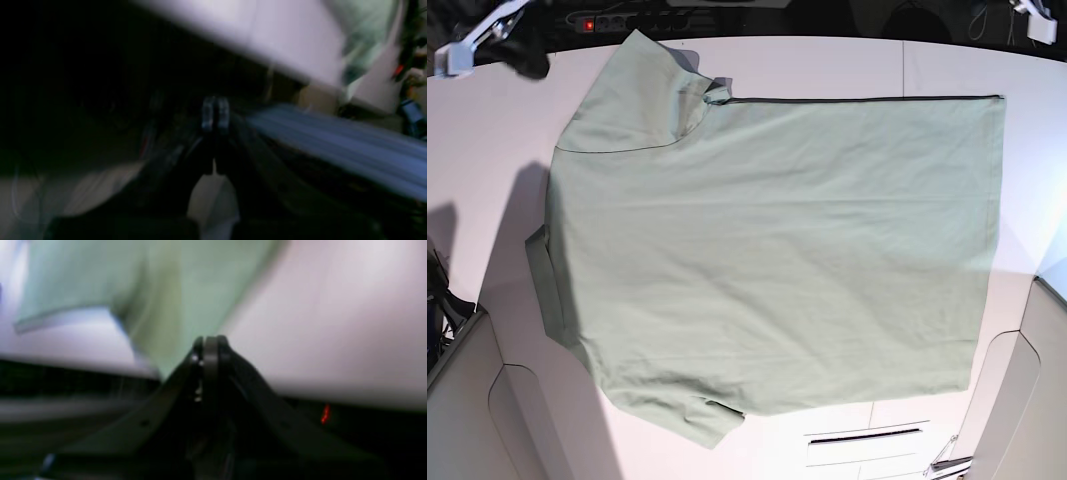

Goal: Fold the T-shirt properly
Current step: 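Lower both grippers onto the shirt's shoulder edges and pinch the fabric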

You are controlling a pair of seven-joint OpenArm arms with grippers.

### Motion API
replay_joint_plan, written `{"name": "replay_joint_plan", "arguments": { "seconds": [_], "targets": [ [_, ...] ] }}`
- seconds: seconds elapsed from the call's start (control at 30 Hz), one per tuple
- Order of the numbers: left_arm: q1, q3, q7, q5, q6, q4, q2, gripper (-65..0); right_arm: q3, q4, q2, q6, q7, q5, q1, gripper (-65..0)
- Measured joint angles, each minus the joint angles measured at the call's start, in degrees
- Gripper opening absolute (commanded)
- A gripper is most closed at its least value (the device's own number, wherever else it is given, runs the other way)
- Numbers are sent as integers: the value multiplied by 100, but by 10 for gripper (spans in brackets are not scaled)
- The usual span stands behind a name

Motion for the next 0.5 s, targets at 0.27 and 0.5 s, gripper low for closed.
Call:
{"name": "replay_joint_plan", "arguments": {
  "seconds": [0.27, 0.5],
  "targets": [
    [-704, -575, 372, -9, 4, 146, 33, -650, 146, 133, -557, 39, -804, -284, 1056, -356],
    [-907, -577, 404, 9, 4, 146, 46, -396, 146, 87, -1054, -382, -1095, -713, 1781, -357]
  ]
}}
